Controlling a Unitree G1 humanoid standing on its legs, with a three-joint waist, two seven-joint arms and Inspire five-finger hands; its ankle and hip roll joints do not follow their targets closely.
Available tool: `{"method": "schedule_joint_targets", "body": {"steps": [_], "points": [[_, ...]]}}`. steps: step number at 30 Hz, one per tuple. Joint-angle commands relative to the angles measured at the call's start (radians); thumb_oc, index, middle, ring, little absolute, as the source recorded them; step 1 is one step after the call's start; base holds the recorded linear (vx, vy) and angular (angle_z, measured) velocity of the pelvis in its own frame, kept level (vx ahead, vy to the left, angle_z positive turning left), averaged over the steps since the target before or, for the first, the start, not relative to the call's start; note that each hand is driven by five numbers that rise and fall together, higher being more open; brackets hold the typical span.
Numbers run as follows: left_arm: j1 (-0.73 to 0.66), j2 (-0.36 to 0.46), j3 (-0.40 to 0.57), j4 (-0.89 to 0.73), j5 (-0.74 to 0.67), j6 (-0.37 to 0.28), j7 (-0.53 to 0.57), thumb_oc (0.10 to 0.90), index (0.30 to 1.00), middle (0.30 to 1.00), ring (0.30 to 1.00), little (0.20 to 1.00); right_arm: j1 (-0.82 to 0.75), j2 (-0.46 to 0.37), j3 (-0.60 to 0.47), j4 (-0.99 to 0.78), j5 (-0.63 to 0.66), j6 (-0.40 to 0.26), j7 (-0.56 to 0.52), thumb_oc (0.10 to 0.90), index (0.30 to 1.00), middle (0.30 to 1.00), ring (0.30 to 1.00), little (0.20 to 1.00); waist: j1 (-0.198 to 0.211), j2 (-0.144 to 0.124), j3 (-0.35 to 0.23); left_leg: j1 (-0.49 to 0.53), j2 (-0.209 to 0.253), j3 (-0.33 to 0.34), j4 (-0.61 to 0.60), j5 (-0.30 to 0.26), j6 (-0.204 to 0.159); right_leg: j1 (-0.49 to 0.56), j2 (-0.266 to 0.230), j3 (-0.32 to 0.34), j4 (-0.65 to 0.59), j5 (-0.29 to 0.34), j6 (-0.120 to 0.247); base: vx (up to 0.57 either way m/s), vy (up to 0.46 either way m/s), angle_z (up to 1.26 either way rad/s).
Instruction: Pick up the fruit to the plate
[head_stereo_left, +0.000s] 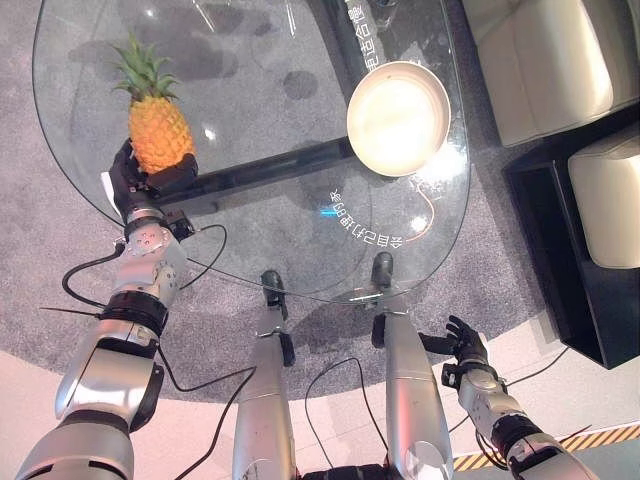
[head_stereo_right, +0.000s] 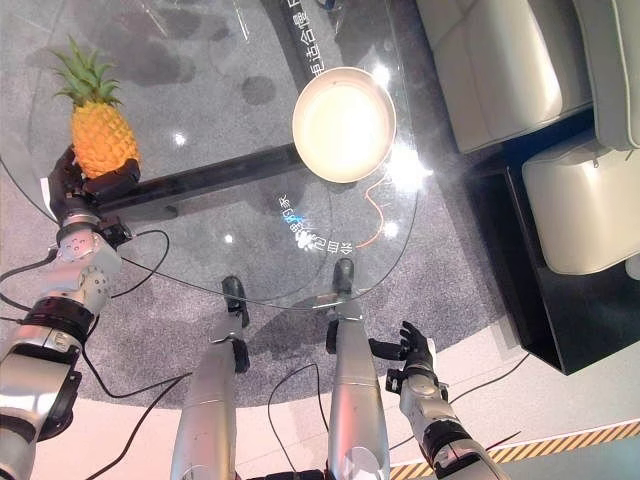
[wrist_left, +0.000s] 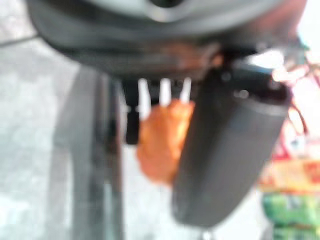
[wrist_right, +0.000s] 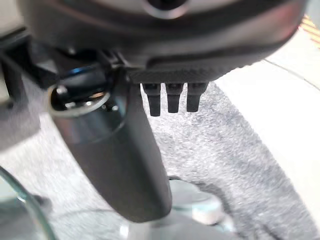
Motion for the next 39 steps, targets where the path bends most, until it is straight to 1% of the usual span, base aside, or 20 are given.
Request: {"method": "schedule_joint_targets", "body": {"steps": [1,5,7,8,9,10,12,15,16,17,21,22,24,26,27,30,33,35,37,39], "points": [[-0.002,0.061,0.076,-0.073,0.061,-0.099,0.030,0.100,0.300,0.300,0.300,0.200,0.090,-0.041,-0.058,-0.009,0.062,-0.056,-0.063,0.800,0.900,0.900,0.900,0.900,0.015,0.006,-0.016,0.005,-0.117,0.108,0.043,-0.087,0.056,0.082,0.111,-0.056,-0.118,-0.018,-0.031,-0.01,0.007,-0.03],[0.059,0.066,0.114,-0.120,0.077,-0.119,0.028,0.100,0.300,0.300,0.300,0.200,0.104,-0.048,-0.107,-0.052,0.110,-0.114,-0.117,0.800,0.900,0.900,0.900,0.900,0.020,0.018,-0.016,0.042,-0.118,0.109,0.036,-0.091,0.057,0.119,0.109,-0.054,-0.120,-0.028,-0.031,-0.01,0.004,-0.03],[0.095,0.058,0.129,-0.151,0.100,-0.126,0.030,0.100,0.300,0.300,0.300,0.200,0.112,-0.048,-0.133,-0.087,0.098,-0.142,-0.147,0.800,0.900,0.900,0.900,0.900,0.023,0.024,-0.016,0.062,-0.122,0.106,0.032,-0.094,0.058,0.138,0.109,-0.052,-0.120,-0.031,-0.031,-0.02,-0.004,-0.05],[0.122,0.051,0.141,-0.178,0.113,-0.127,0.030,0.100,0.300,0.300,0.300,0.200,0.117,-0.048,-0.141,-0.128,0.086,-0.150,-0.172,0.800,0.900,0.900,0.900,0.900,0.025,0.027,-0.016,0.078,-0.125,0.104,0.028,-0.095,0.059,0.155,0.108,-0.054,-0.122,-0.033,-0.031,-0.01,-0.002,-0.04],[0.122,0.051,0.141,-0.178,0.113,-0.127,0.030,0.100,0.300,0.300,0.300,0.200,0.117,-0.048,-0.141,-0.128,0.086,-0.150,-0.172,0.800,0.900,0.900,0.900,0.900,0.025,0.027,-0.016,0.078,-0.125,0.104,0.028,-0.095,0.059,0.155,0.108,-0.054,-0.122,-0.033,-0.031,0.00,0.000,0.00],[0.152,0.044,0.157,-0.210,0.123,-0.123,0.030,0.100,0.300,0.300,0.300,0.200,0.119,-0.049,-0.147,-0.173,0.067,-0.166,-0.200,0.800,0.900,0.900,0.900,0.900,0.029,0.030,-0.016,0.095,-0.127,0.102,0.024,-0.097,0.060,0.173,0.107,-0.056,-0.125,-0.036,-0.032,0.00,0.000,0.00],[0.176,0.038,0.167,-0.229,0.131,-0.124,0.024,0.100,0.300,0.300,0.300,0.200,0.124,-0.048,-0.152,-0.205,0.054,-0.186,-0.217,0.800,0.900,0.900,0.900,0.900,0.032,0.030,-0.016,0.109,-0.128,0.101,0.020,-0.098,0.060,0.189,0.105,-0.058,-0.129,-0.038,-0.033,-0.02,-0.010,-0.01],[0.244,0.024,0.188,-0.316,0.149,-0.106,0.011,0.100,0.300,0.300,0.300,0.200,0.145,-0.045,-0.153,-0.349,0.021,-0.229,-0.248,0.800,0.900,0.900,0.900,0.900,0.039,0.025,-0.016,0.150,-0.133,0.094,0.009,-0.099,0.061,0.234,0.104,-0.065,-0.137,-0.043,-0.032,-0.04,-0.036,-0.02],[0.266,0.020,0.194,-0.345,0.159,-0.102,0.006,0.100,0.300,0.300,0.300,0.200,0.152,-0.043,-0.158,-0.403,0.006,-0.229,-0.249,0.800,0.900,0.900,0.900,0.900,0.042,0.023,-0.016,0.165,-0.134,0.091,0.005,-0.100,0.062,0.249,0.103,-0.069,-0.138,-0.045,-0.031,-0.04,-0.036,-0.01],[0.270,0.018,0.195,-0.350,0.161,-0.102,0.006,0.100,0.300,0.300,0.300,0.200,0.154,-0.043,-0.158,-0.411,0.003,-0.229,-0.251,0.800,0.900,0.900,0.900,0.900,0.042,0.023,-0.016,0.168,-0.135,0.091,0.004,-0.100,0.062,0.252,0.102,-0.069,-0.139,-0.045,-0.031,-0.03,-0.034,0.01],[0.328,0.006,0.215,-0.445,0.182,-0.104,-0.015,0.100,0.300,0.300,0.300,0.200,0.175,-0.028,-0.169,-0.554,-0.061,-0.251,-0.237,0.800,0.900,0.900,0.900,0.900,0.052,0.017,-0.016,0.221,-0.138,0.084,-0.015,-0.100,0.066,0.306,0.102,-0.080,-0.148,-0.053,-0.029,-0.03,-0.040,0.02],[0.368,-0.002,0.224,-0.505,0.205,-0.106,-0.015,0.100,0.300,0.300,0.300,0.200,0.187,-0.019,-0.172,-0.636,-0.095,-0.247,-0.230,0.800,0.900,0.900,0.900,0.900,0.056,0.014,-0.016,0.248,-0.139,0.080,-0.022,-0.100,0.067,0.334,0.103,-0.086,-0.151,-0.058,-0.028,-0.02,-0.037,0.00],[0.386,-0.004,0.232,-0.547,0.227,-0.110,-0.015,0.100,0.300,0.300,0.300,0.200,0.190,-0.015,-0.174,-0.690,-0.095,-0.248,-0.197,0.800,0.900,0.900,0.900,0.900,0.059,0.010,-0.016,0.258,-0.140,0.079,-0.027,-0.093,0.069,0.346,0.103,-0.090,-0.154,-0.056,-0.030,-0.04,-0.036,0.01],[0.424,-0.009,0.234,-0.619,0.259,-0.116,-0.015,0.100,0.300,0.300,0.300,0.200,0.204,-0.008,-0.171,-0.763,-0.108,-0.245,-0.150,0.800,0.900,0.900,0.900,0.900,0.064,0.009,-0.016,0.282,-0.139,0.074,-0.028,-0.099,0.068,0.375,0.105,-0.097,-0.156,-0.066,-0.032,-0.02,-0.032,0.03],[0.444,-0.015,0.234,-0.670,0.293,-0.120,-0.011,0.100,0.300,0.300,0.300,0.200,0.207,-0.002,-0.167,-0.812,-0.112,-0.241,-0.119,0.800,0.900,0.900,0.900,0.900,0.067,0.008,-0.016,0.287,-0.140,0.070,-0.032,-0.093,0.068,0.384,0.107,-0.099,-0.161,-0.062,-0.034,0.00,-0.033,0.02],[0.484,-0.028,0.220,-0.764,0.357,-0.122,-0.010,0.100,0.300,0.300,0.300,0.200,0.211,-0.004,-0.156,-0.893,-0.070,-0.234,-0.033,0.800,0.900,0.900,0.900,0.900,0.077,0.006,-0.016,0.307,-0.141,0.059,-0.031,-0.098,0.066,0.410,0.109,-0.106,-0.162,-0.071,-0.036,-0.02,-0.036,0.02],[0.516,-0.050,0.207,-0.828,0.398,-0.143,-0.028,0.100,0.300,0.300,0.300,0.200,0.201,-0.010,-0.144,-0.950,-0.034,-0.239,0.045,0.800,0.900,0.900,0.900,0.900,0.087,0.005,-0.016,0.315,-0.141,0.052,-0.032,-0.094,0.064,0.424,0.111,-0.112,-0.166,-0.070,-0.040,-0.02,-0.040,0.02],[0.536,-0.070,0.179,-0.887,0.432,-0.160,-0.055,0.100,0.300,0.300,0.300,0.200,0.175,-0.009,-0.118,-1.010,0.002,-0.240,0.109,0.800,0.900,0.900,0.900,0.900,0.099,0.005,-0.016,0.323,-0.145,0.040,-0.023,-0.096,0.062,0.441,0.114,-0.118,-0.163,-0.075,-0.044,0.00,-0.055,0.08],[0.536,-0.077,0.149,-0.922,0.473,-0.160,-0.069,0.100,0.300,0.300,0.300,0.200,0.126,-0.006,-0.095,-1.042,0.023,-0.227,0.130,0.800,0.900,0.900,0.900,0.900,0.108,0.006,-0.016,0.327,-0.146,0.035,-0.015,-0.097,0.060,0.452,0.116,-0.122,-0.162,-0.077,-0.048,0.00,-0.046,0.12],[0.529,-0.080,0.127,-0.940,0.472,-0.159,-0.082,0.100,0.300,0.300,0.300,0.200,0.080,0.004,-0.074,-1.049,0.047,-0.214,0.138,0.800,0.900,0.900,0.900,0.900,0.116,0.008,-0.016,0.330,-0.148,0.030,-0.008,-0.097,0.058,0.459,0.116,-0.126,-0.159,-0.080,-0.051,0.00,-0.026,0.06]]}}
